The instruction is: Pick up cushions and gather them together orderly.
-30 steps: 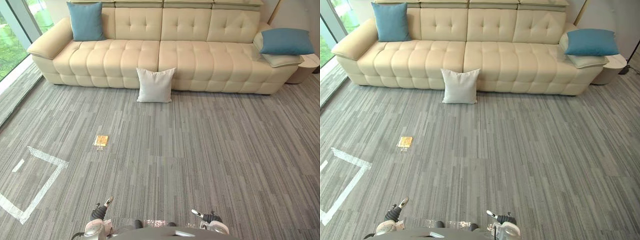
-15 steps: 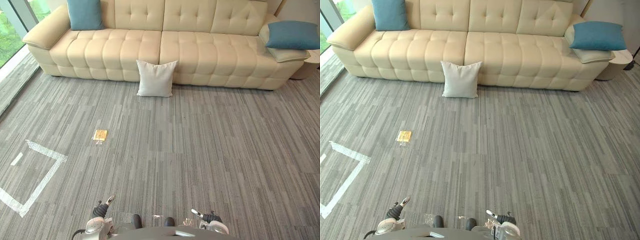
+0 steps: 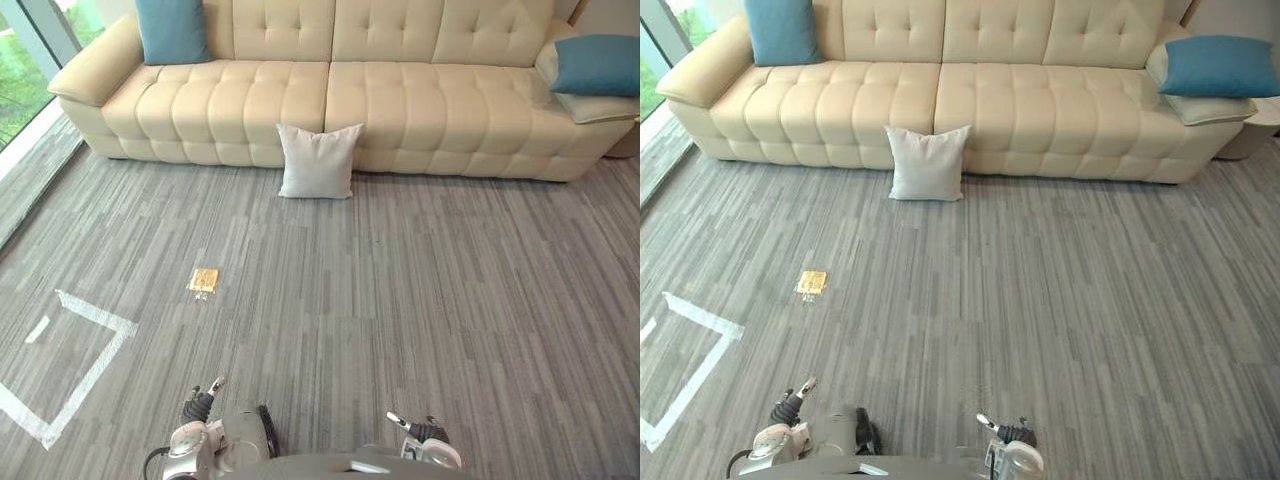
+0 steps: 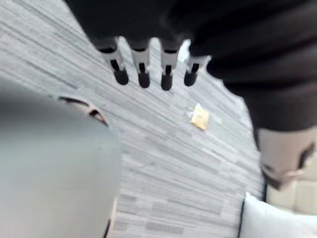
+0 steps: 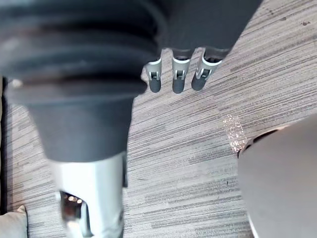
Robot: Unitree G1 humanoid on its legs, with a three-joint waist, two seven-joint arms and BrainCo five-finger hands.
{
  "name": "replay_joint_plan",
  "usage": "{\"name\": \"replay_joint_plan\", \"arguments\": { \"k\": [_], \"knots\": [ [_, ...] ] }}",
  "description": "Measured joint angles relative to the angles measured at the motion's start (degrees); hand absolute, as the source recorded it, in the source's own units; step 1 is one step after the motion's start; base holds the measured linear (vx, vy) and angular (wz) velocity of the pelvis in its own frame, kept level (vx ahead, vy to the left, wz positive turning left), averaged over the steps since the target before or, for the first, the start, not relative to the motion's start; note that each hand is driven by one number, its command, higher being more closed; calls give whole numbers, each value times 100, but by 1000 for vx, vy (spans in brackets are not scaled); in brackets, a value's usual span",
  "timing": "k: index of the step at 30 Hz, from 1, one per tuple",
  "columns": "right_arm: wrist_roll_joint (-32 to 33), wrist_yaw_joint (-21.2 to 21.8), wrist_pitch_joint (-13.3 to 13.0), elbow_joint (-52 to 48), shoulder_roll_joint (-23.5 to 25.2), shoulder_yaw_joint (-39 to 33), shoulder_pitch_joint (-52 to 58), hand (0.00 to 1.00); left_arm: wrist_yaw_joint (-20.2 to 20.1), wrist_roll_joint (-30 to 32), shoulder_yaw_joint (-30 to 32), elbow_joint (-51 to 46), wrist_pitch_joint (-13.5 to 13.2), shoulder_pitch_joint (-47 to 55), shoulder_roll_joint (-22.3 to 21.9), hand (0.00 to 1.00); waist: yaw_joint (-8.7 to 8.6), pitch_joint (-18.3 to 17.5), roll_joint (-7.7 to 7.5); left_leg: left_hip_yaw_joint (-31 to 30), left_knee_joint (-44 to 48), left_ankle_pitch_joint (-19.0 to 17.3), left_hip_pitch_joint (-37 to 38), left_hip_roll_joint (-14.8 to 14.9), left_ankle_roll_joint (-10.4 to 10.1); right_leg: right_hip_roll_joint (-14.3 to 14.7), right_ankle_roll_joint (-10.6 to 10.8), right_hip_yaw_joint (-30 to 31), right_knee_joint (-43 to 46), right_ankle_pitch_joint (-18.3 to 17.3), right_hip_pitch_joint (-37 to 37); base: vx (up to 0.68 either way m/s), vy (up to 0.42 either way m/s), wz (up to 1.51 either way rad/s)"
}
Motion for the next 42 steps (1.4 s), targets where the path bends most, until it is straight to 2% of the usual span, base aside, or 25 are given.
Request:
{"name": "replay_joint_plan", "arguments": {
  "k": [2,3,4,6,9,11,12,14,16,18,20,22,23,24,25,27,28,29,30,31,33,34,35,39,42],
  "knots": [
    [0,-3,22,0,-2,21,-17,0,1,0,-6,-55,-19,-7,-14,0,-1,1,5,-11,-768,404,-227,-66,-38,-187,66,25,-298,-36,227,424,338,-23],
    [-1,-11,23,4,-2,89,-14,0,2,-6,1,-111,-30,-1,-28,0,36,-6,-19,16,-1126,941,-244,-82,-59,-313,165,62,-478,-97,383,498,399,-36],
    [-1,-8,25,105,25,216,-57,0,7,0,0,-122,-63,-59,-14,0,71,-36,-110,160,-890,1047,-256,-178,172,-467,119,196,-534,-46,456,505,393,-39],
    [-1,7,8,76,189,239,-179,0,5,-10,28,-115,-67,-100,41,0,69,-62,-197,168,-519,633,-416,-164,258,-493,-20,320,-484,348,380,528,357,-19],
    [-4,24,11,116,266,144,-192,0,8,-1,57,-123,-53,-132,104,0,150,-158,-421,197,331,-1,-336,-272,548,-820,305,441,10,695,444,555,332,-2],
    [-8,29,-19,95,264,111,-213,0,9,6,21,-69,0,-132,128,0,169,-167,-441,231,373,-275,-39,-371,553,-947,521,574,771,905,283,456,219,-26],
    [-8,91,-23,91,269,119,-208,0,8,6,-67,35,46,-129,179,0,142,-167,-439,315,221,-402,344,-441,570,-1025,679,792,2041,1438,-245,406,171,-16],
    [-8,147,-23,88,266,126,-174,0,8,6,-130,57,80,-123,186,0,110,-154,-416,311,57,-516,633,-461,567,-1030,749,933,3144,1859,-745,360,86,-8],
    [-9,168,-28,-127,263,134,-137,0,21,1,-170,76,114,-62,202,0,100,-86,-371,309,-300,-916,1446,-484,438,-943,583,779,5339,1458,-1877,383,-18,-18],
    [-9,182,-36,-362,262,132,-48,0,24,-1,-172,88,119,-4,199,0,58,-45,-358,253,-584,-1122,2092,-481,341,-791,364,427,5748,894,-2334,434,-128,-7],
    [-7,215,-104,-661,257,171,24,0,16,0,-186,110,118,12,188,0,-98,-29,-329,140,-803,-1266,2608,-362,128,-705,333,-104,5425,380,-2883,427,-190,32],
    [-7,221,-119,-797,210,179,45,0,18,2,-187,198,117,7,186,0,-160,-23,-312,99,-1055,-1367,3033,-229,-94,-694,218,-556,4356,254,-3492,503,-259,31],
    [-8,225,-129,-777,148,242,98,0,18,3,-184,250,115,5,189,0,-171,-18,-312,108,-1328,-1369,3368,-243,-335,-571,91,-810,3145,570,-3576,600,-264,22],
    [-8,227,-129,-740,149,247,149,0,17,5,-183,268,113,18,190,0,-173,1,-312,24,-1442,-1353,3553,-251,-413,-447,-278,-788,2674,1210,-3553,752,-238,-9],
    [30,238,-138,-651,-46,222,-23,0,17,6,-217,446,120,9,58,0,-98,-14,17,-297,-1547,-1291,3689,-46,-447,-254,-492,-932,2644,1029,-3375,534,-108,-1],
    [19,226,-126,-525,-146,162,-250,0,-5,47,-237,459,91,-217,-83,0,-227,175,72,-863,-2103,-957,3488,-432,-223,-416,-514,-694,2921,987,-3371,303,-90,31],
    [136,258,-161,-653,-134,76,-164,0,23,60,-208,466,53,-318,-172,0,-338,260,22,-945,-2160,-431,3654,-562,-156,-467,-393,-474,3630,797,-3656,177,-184,27],
    [26,267,-138,-744,-139,231,-130,0,13,109,-209,539,31,-186,-172,0,-283,52,289,-976,-2128,-434,3790,-332,-218,-43,-240,-392,2530,699,-3512,221,-216,30],
    [12,267,-143,-752,-109,300,-76,0,9,131,-202,551,39,-157,-178,0,-339,-19,195,-1054,-2063,-446,3832,-308,-225,27,-431,-367,2423,967,-3441,372,-239,21],
    [-15,267,-145,-721,-172,354,-33,0,-5,132,-229,537,45,-162,-259,0,-363,-54,351,-1165,-1781,-397,3754,-157,-184,65,-414,-607,2502,733,-3304,496,-280,65],
    [-8,272,-130,-622,-174,196,-37,0,-34,128,-158,463,72,-221,-327,0,-406,11,434,-1480,114,-24,2929,189,-177,219,-453,-856,2367,443,-2877,510,-262,44],
    [-7,262,-122,-586,-184,169,-21,0,-26,120,54,429,72,-206,-332,0,-322,8,483,-1606,1319,758,2427,439,-178,409,-533,-906,2142,340,-2501,354,-116,-17],
    [-1,259,-121,-559,-189,175,-10,0,-17,116,135,398,72,-175,-327,0,-290,15,497,-1556,1858,850,2270,579,-233,527,-559,-893,2013,294,-2281,468,-115,-36],
    [38,245,-96,-332,-202,173,92,0,-11,100,338,191,70,-55,-317,0,-154,51,426,-728,3136,588,1453,954,-175,814,-552,-583,1061,244,-942,427,-36,-40],
    [38,233,-73,-320,-196,170,105,0,-14,103,350,122,55,-45,-311,0,-74,79,377,-142,2223,43,754,891,-129,700,-369,-471,309,353,-201,410,96,-15]
  ]
}}
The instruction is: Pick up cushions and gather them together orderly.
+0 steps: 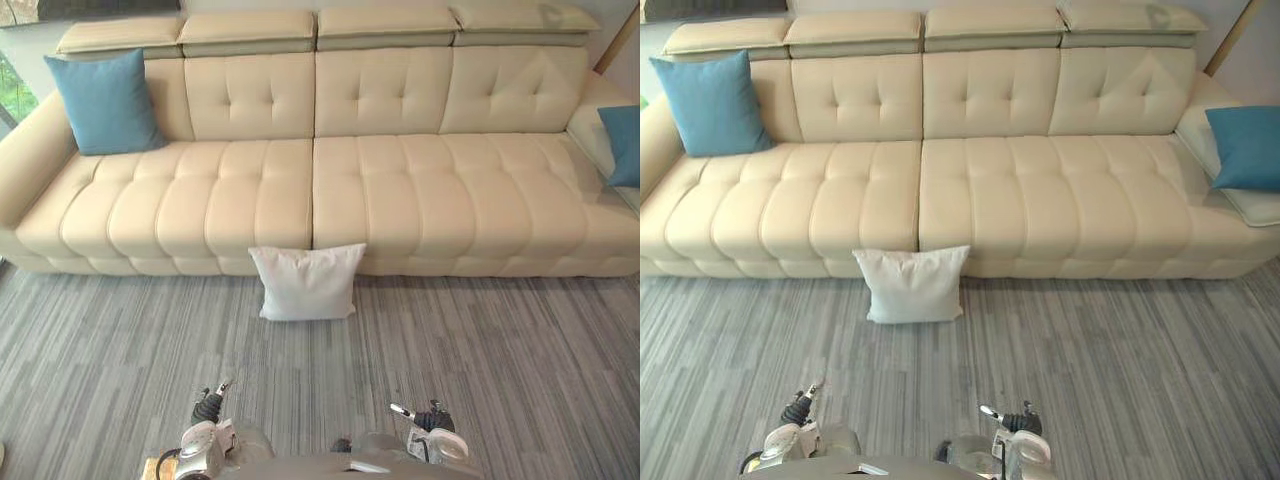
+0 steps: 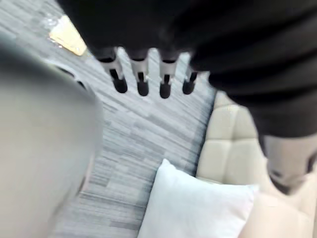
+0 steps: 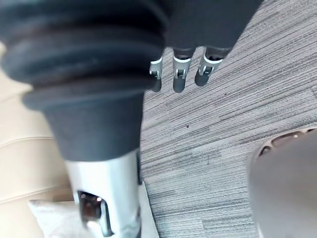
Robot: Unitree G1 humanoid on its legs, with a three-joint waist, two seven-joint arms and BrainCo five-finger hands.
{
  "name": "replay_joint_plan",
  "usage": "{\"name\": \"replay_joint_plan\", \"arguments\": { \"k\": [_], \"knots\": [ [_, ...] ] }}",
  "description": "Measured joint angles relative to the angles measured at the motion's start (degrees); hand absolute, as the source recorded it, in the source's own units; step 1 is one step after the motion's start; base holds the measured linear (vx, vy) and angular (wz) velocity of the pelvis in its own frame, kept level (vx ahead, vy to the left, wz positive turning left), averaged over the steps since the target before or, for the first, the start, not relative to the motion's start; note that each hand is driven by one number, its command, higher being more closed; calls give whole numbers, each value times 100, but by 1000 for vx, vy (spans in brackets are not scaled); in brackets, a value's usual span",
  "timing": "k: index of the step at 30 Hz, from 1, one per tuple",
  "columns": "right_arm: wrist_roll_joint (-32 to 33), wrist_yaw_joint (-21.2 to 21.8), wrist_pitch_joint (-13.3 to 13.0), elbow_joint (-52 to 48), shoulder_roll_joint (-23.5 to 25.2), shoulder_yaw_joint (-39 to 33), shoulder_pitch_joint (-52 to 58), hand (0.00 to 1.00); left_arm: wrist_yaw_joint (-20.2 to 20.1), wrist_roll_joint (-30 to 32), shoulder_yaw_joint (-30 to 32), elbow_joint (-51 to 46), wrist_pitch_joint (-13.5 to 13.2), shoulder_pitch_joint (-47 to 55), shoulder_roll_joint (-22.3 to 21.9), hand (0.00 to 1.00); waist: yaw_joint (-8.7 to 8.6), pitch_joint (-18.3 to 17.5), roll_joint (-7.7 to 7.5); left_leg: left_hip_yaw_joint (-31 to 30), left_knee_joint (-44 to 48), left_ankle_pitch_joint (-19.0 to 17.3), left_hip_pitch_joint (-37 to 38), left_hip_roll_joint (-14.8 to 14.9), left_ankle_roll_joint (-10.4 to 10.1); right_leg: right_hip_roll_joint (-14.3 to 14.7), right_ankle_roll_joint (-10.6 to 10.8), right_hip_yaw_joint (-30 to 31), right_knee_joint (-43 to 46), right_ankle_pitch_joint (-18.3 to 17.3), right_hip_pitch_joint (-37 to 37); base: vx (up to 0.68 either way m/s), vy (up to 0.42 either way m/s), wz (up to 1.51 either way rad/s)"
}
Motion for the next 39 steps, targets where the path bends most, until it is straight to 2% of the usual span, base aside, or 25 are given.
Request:
{"name": "replay_joint_plan", "arguments": {
  "k": [1,2,3,4,5,6,7,8,11,13,15,16,17,19,20,21,23,24,25,26,27,28,31,34,39],
  "knots": [
    [2,-4,19,24,30,-14,2,0,0,5,9,6,4,5,31,0,40,37,-59,202,-800,-127,-44,-128,20,-113,31,7,-144,18,268,418,144,-12],
    [3,-4,39,25,44,-17,7,0,1,7,19,-1,0,6,30,0,64,47,-76,225,-1212,-128,-80,-218,31,-176,36,5,-198,21,369,421,189,-10],
    [3,-4,59,24,79,-15,4,0,-1,14,-2,-49,-16,6,28,0,114,68,-129,195,-2079,-50,-131,-455,34,-336,100,14,-296,-5,598,408,238,-11],
    [1,-3,55,23,110,9,-6,0,-2,19,-13,-70,-39,6,35,0,146,57,-166,100,-2809,208,-218,-632,29,-472,244,32,-381,-78,764,494,328,-18],
    [-2,-5,45,31,108,69,-6,0,-2,18,-29,-76,-55,6,35,0,164,55,-163,-19,-3344,693,-280,-747,27,-554,423,57,-444,-184,897,512,371,-27],
    [-1,-8,48,54,103,199,-10,0,-2,15,-28,-69,-59,12,49,0,204,30,-193,-88,-3410,1333,-223,-873,33,-626,579,159,-501,-276,1039,439,318,-11],
    [-2,-9,49,156,160,331,-59,0,-2,24,-68,-82,-59,-16,171,0,151,-47,-356,-14,-3382,1149,-217,-1051,116,-800,476,234,-552,-186,1019,442,315,-4],
    [-2,-6,50,175,222,386,-117,0,1,25,-96,-81,-60,-17,198,0,125,-66,-419,3,-3353,1062,-255,-1081,148,-824,401,311,-566,-41,982,343,242,4],
    [-7,31,57,203,443,488,-185,0,-27,16,-53,-90,-53,-35,244,0,235,-123,-536,137,-2878,669,-238,-1051,381,-940,513,697,-591,613,1026,430,315,-13],
    [-50,29,36,186,450,398,-187,0,-27,20,-2,-50,-37,1,292,0,281,-223,-667,328,-2793,419,-28,-1226,512,-1160,565,969,-209,789,926,362,233,-32],
    [-57,34,34,190,446,399,-191,0,-27,21,-100,30,-18,5,349,0,218,-241,-638,379,-2866,167,211,-1282,470,-1267,635,1118,726,842,545,229,159,-37],
    [-57,46,48,204,443,451,-180,0,-31,19,-190,139,11,-11,413,0,187,-237,-645,461,-2970,43,397,-1326,470,-1395,807,1181,1742,1020,57,151,127,-30],
    [-55,56,31,156,438,444,-164,0,-27,19,-220,164,24,-4,431,0,159,-227,-639,518,-3072,-39,611,-1379,457,-1522,872,1224,2641,1106,-373,220,165,-34],
    [-59,57,-34,120,415,459,-188,0,-17,17,-334,244,57,54,474,0,60,-202,-594,534,-3324,-121,1159,-1457,435,-1661,764,876,3655,565,-864,198,90,-10],
    [-59,57,-38,112,416,460,-185,0,-13,17,-355,241,56,68,477,0,37,-201,-593,556,-3389,-121,1246,-1458,435,-1662,745,767,3686,470,-909,161,30,9],
    [-60,58,-62,106,416,465,-167,0,-11,14,-369,243,55,84,465,0,37,-210,-592,566,-3604,-97,1548,-1461,394,-1650,670,360,3497,183,-1065,148,-2,8],
    [-59,56,-78,95,416,459,-157,0,-3,11,-361,246,53,99,453,0,10,-212,-588,528,-3742,-66,1682,-1455,343,-1568,628,10,2826,-12,-1249,160,-63,12],
    [-57,53,-74,62,408,449,-159,0,6,0,-350,263,53,109,451,0,-26,-215,-583,484,-3798,-54,1732,-1441,292,-1397,642,-37,2031,-14,-1378,157,-129,17],
    [-59,51,-74,12,403,449,-160,0,10,-2,-350,288,53,111,451,0,-57,-221,-570,442,-3785,-71,1751,-1417,228,-1281,567,-17,1540,98,-1381,232,-185,17],
    [-58,49,-61,2,416,453,-132,0,7,-5,-335,299,51,119,469,0,-62,-262,-637,402,-3747,-108,1783,-1455,103,-1115,507,73,734,794,-1352,189,-154,15],
    [-61,54,-51,-17,396,450,-132,0,8,-2,-320,348,49,94,441,0,-76,-287,-630,317,-3698,-143,1793,-1422,33,-1060,596,127,746,810,-1295,259,-195,11],
    [-57,47,-58,-22,254,448,-100,0,5,-2,-314,393,58,102,296,0,-83,-338,-357,242,-3710,-130,1806,-1239,-2,-861,451,18,616,925,-1160,183,-151,11],
    [-60,37,-25,-21,92,418,-66,0,3,25,-286,413,55,118,121,0,-63,-395,-187,112,-3928,-86,1902,-1128,-94,-660,438,-76,306,913,-1012,145,-126,3],
    [-62,37,-26,-22,89,404,12,0,-5,28,-191,459,54,117,105,0,-52,-404,-194,39,-4124,-29,2067,-1059,-185,-506,444,-169,-142,953,-632,33,-75,11],
    [-175,37,-24,-24,92,404,170,0,-14,30,-137,451,53,146,120,0,24,-468,-274,-6,-4270,-3,2146,-1064,-227,-444,509,-190,-605,1154,-360,-10,-1,6]
  ]
}}
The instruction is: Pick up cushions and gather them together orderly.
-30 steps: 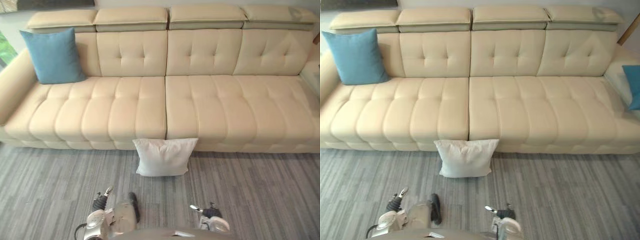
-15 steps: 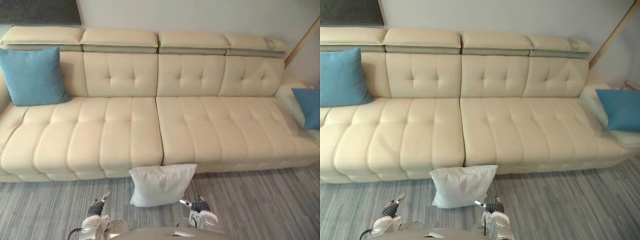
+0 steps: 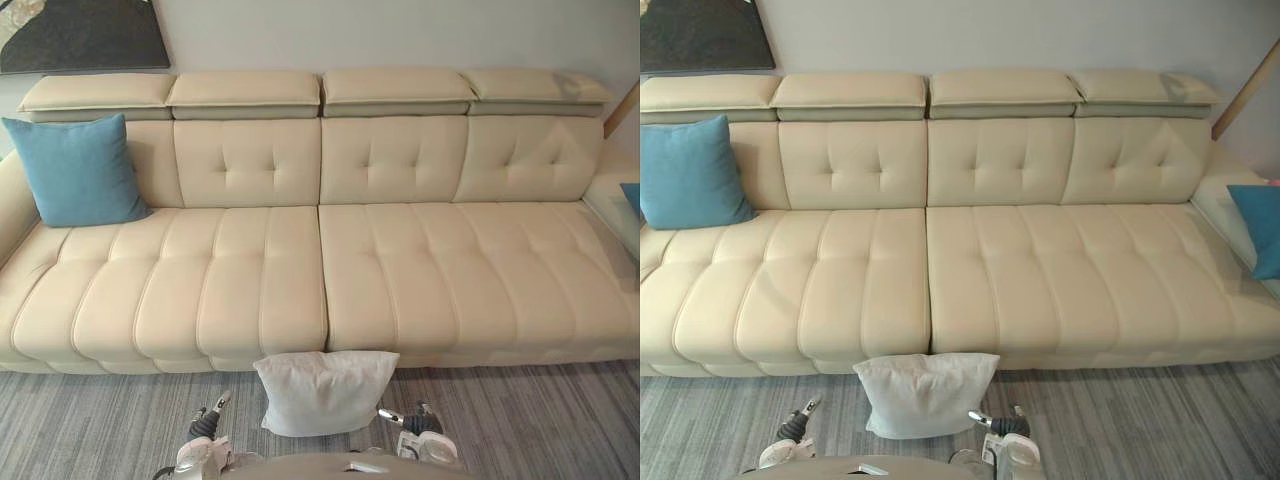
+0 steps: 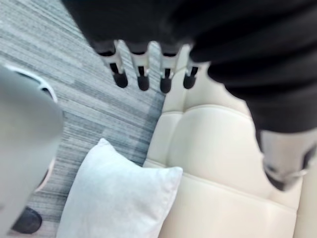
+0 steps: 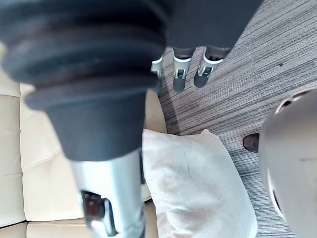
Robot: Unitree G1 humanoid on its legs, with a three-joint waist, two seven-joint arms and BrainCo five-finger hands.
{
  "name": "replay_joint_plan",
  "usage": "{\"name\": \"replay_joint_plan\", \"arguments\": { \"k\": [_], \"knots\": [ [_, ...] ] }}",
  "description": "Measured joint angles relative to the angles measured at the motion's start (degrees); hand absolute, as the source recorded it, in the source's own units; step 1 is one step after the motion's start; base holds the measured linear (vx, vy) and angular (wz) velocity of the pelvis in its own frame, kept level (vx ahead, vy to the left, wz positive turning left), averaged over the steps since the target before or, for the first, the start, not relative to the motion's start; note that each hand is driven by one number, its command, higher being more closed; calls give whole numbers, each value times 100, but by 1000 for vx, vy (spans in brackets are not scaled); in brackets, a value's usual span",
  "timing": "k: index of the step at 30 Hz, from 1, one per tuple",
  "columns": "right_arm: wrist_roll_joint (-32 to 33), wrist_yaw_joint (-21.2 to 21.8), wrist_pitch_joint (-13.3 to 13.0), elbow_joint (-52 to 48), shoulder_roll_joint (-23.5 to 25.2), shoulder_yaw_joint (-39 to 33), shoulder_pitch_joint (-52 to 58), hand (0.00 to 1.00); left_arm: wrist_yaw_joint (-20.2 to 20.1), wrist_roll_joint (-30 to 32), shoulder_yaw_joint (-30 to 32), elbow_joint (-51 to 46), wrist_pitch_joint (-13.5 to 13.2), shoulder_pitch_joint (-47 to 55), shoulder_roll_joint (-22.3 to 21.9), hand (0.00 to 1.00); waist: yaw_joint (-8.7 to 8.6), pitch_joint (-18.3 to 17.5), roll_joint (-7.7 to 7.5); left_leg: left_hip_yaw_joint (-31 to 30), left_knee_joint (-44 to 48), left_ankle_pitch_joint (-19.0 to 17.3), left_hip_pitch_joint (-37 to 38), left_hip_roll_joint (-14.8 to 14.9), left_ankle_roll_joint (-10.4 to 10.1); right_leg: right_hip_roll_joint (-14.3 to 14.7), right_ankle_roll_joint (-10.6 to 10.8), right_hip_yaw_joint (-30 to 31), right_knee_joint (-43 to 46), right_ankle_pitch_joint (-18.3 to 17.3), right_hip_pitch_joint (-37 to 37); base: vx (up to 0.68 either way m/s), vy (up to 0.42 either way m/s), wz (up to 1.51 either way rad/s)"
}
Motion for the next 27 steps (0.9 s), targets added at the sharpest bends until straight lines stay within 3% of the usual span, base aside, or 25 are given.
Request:
{"name": "replay_joint_plan", "arguments": {
  "k": [10,19,21,24,27],
  "knots": [
    [-108,-10,1,-7,5,-27,214,0,13,-6,-58,-72,-2,57,59,0,16,-42,-52,-21,-335,128,181,-316,127,-75,118,4,-797,425,389,8,42,3],
    [-320,-52,0,-43,-22,11,118,0,39,-33,-274,-110,-9,24,131,0,30,51,-80,-25,-375,187,133,-349,193,-80,69,38,-812,497,317,-27,-7,-1],
    [-319,-65,3,-106,-28,47,26,0,50,-35,-290,-120,-6,-87,189,0,35,154,-53,-26,-127,136,-132,-302,185,-127,32,65,-402,358,-22,-111,-13,-4],
    [-305,-176,8,-501,-168,238,-526,0,190,-160,-500,-271,-4,-573,345,0,29,732,-108,-98,1393,-372,-1429,2,234,-211,-8,189,952,-26,-1331,-265,-23,-9],
    [-169,-330,15,-603,-413,292,-995,0,305,-413,-674,-356,-5,-912,449,0,26,1031,-108,-189,2381,-633,-2546,166,299,-304,-61,246,1857,-230,-2427,-279,6,-4]
  ]
}}
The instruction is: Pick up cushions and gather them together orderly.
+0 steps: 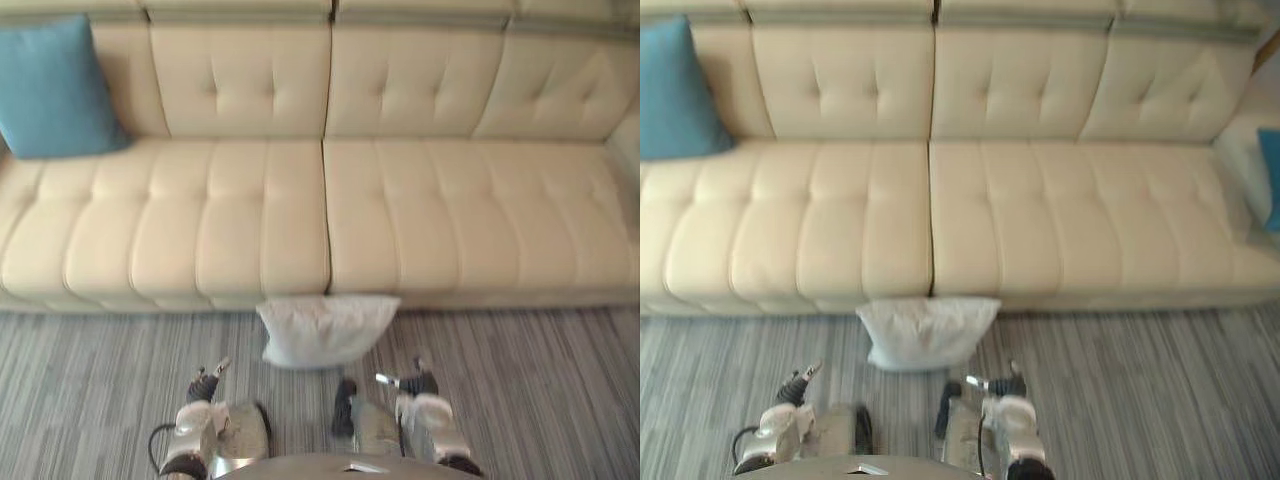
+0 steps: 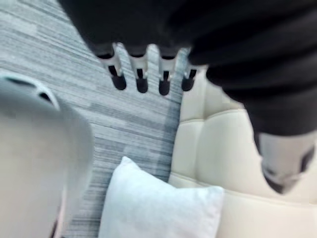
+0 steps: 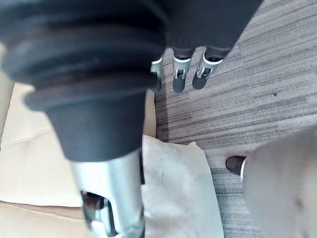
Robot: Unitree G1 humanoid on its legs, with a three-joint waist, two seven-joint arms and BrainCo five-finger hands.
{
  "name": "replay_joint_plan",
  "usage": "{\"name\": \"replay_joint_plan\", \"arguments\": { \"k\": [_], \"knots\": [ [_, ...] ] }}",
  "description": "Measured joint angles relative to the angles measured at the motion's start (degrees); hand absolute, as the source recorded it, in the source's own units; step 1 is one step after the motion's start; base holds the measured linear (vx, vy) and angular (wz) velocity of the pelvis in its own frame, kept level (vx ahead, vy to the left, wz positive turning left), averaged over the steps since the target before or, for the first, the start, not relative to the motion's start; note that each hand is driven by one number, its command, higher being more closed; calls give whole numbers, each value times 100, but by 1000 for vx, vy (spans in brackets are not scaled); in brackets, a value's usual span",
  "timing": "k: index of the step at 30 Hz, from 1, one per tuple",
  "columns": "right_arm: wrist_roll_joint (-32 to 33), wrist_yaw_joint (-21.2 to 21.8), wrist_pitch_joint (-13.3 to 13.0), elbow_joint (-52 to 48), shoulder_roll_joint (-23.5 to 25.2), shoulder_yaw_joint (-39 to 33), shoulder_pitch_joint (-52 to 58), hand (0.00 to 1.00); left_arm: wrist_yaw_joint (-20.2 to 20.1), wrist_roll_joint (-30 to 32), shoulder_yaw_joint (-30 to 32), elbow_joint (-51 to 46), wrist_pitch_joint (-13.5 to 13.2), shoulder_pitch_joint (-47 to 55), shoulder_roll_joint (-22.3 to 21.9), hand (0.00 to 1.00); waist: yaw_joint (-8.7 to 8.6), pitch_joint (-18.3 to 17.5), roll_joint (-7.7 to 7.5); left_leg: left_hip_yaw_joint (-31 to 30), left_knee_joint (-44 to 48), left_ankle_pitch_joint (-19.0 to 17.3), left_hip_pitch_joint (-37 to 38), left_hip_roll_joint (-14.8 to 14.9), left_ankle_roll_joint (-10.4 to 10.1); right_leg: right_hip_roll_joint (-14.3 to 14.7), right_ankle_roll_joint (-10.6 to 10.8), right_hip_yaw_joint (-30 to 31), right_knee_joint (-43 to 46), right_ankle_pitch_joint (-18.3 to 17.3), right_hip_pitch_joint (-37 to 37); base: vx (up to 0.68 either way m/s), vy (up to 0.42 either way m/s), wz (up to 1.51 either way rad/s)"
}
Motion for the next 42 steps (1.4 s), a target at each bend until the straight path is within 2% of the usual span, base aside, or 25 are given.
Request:
{"name": "replay_joint_plan", "arguments": {
  "k": [2,6,12,15,17,24,26,32,39,40,41,42],
  "knots": [
    [202,-146,-5,-172,-115,-17,-319,0,52,-297,-3,-261,-20,-148,59,0,-1,186,1,7,442,-122,-602,67,75,-41,-18,116,399,-62,-652,-244,-3,-15],
    [528,-384,-7,-456,-174,-69,-731,0,195,-618,1,-653,-87,-443,141,0,-21,403,50,5,825,-104,-1467,148,123,-59,-112,174,643,-7,-1495,-168,-32,-9],
    [983,-930,-39,-848,-403,-540,-1770,0,339,-627,7,-1025,-143,-1340,341,0,-50,846,99,1,1146,70,-2848,232,205,-58,-243,270,747,326,-2795,-116,-22,-6],
    [1007,-1097,-41,-913,-642,-539,-2226,0,380,-767,11,-1089,-197,-1678,435,0,-47,906,105,-77,1338,154,-3489,249,175,-73,-240,252,971,383,-3395,-36,1,7],
    [1042,-1123,-47,-976,-820,-537,-2597,0,439,-841,9,-1097,-203,-1989,544,0,-27,1169,112,-153,1500,156,-3750,265,172,-101,-277,259,1230,319,-3672,-14,6,17],
    [1028,-1246,-43,-952,-1338,-490,-3591,0,499,-821,-142,-1504,-209,-2641,1019,0,10,1324,110,-324,2100,173,-5117,279,182,-195,-321,307,2001,150,-5042,-58,-12,12],
    [1027,-1341,-44,-963,-1475,-380,-3815,0,630,-814,-279,-1913,-236,-2775,1167,0,8,1339,115,-360,2294,190,-5507,285,194,-230,-337,330,2221,135,-5440,-89,-5,8],
    [1008,-1586,-45,-996,-1533,137,-4343,0,884,-716,-572,-2464,-317,-3193,1314,0,22,1342,115,-468,2726,181,-6308,333,236,-279,-346,359,2665,38,-6235,-119,-11,6],
    [888,-1826,-16,-1436,-1388,684,-4906,0,1037,-716,-1101,-2738,-251,-3751,1321,0,-12,1344,115,-558,3067,223,-6967,383,226,-287,-361,398,3068,10,-6927,-87,3,3],
    [752,-1841,-16,-1439,-1354,803,-4991,100,1089,-705,-1251,-2770,-238,-3873,1308,0,-28,1344,115,-572,3115,221,-7022,402,224,-284,-359,396,3115,0,-6975,-78,-1,1],
    [730,-1851,-16,-1440,-1316,869,-5028,100,1104,-693,-1311,-2794,-234,-3964,1293,0,-39,1344,115,-574,3124,221,-7040,411,224,-281,-362,392,3121,-2,-6990,-50,-2,-3],
    [707,-1850,-14,-1441,-1258,959,-5095,100,1124,-577,-1394,-2830,-224,-4090,1266,100,-71,1344,115,-594,3128,229,-7061,419,215,-272,-362,378,3119,-2,-6998,-53,-4,-1]
  ]
}}
